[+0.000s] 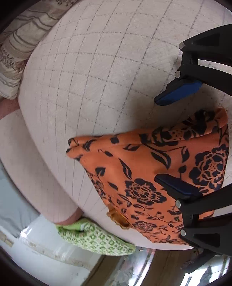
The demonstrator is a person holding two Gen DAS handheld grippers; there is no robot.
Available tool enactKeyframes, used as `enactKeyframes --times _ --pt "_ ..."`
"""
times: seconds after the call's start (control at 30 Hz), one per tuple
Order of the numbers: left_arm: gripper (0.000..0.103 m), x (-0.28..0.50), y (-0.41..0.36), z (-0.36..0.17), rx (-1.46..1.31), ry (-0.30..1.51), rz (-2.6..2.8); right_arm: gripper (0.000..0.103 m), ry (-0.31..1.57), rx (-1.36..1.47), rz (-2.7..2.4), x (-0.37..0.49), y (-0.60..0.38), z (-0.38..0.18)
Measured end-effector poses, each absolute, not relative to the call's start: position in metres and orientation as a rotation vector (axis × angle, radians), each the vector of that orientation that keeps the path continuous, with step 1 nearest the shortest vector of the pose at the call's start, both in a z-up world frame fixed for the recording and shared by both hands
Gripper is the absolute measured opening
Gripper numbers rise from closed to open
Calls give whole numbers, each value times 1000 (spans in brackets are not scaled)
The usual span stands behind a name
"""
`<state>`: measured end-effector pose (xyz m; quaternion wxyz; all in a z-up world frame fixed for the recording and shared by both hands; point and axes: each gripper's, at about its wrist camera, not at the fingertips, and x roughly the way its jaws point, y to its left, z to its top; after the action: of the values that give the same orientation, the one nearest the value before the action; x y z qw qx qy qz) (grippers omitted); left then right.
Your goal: Fold small clothes
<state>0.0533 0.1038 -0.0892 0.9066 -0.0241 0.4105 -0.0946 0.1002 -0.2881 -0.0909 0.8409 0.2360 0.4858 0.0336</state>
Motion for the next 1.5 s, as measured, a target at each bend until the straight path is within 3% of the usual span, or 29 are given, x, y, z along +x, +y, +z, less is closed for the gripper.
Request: enactKeyframes --times 0.2,0.37,0.43,0.57,0.63,0.73,0.9,0.97,1.0,1.3,1.4,1.5 --pt "93 52 104 -90 -41 846 -197 73 1037 508 157 107 -278 -88" --pt "93 53 103 -90 -39 847 -194 20 1085 520 153 117 -272 -103" --pt "93 53 103 -90 -37 846 -193 19 1050 442 151 112 -261 -84" --pt "93 54 101 -90 -33 849 -192 19 1041 389 110 111 -256 -77" --pt "93 55 103 -89 -43 853 -199 27 1104 436 78 115 -263 -103" --pt "93 53 111 -83 -97 839 -211 36 1040 427 44 105 -262 -83" --pt "93 42 129 -61 -139 783 -180 37 934 282 23 84 -238 -36" --pt "93 33 142 -48 -170 771 -169 54 905 277 86 80 -220 -23" --pt "93 27 153 -42 -196 764 -159 69 901 273 135 81 -208 -21" --pt "93 -16 277 -46 -501 809 25 69 940 297 145 98 -194 -52" --pt "93 -9 293 -70 -633 897 -40 69 1058 308 135 105 -200 -88" --pt "92 -7 288 -82 -668 948 -54 69 1041 325 159 102 -203 -91"
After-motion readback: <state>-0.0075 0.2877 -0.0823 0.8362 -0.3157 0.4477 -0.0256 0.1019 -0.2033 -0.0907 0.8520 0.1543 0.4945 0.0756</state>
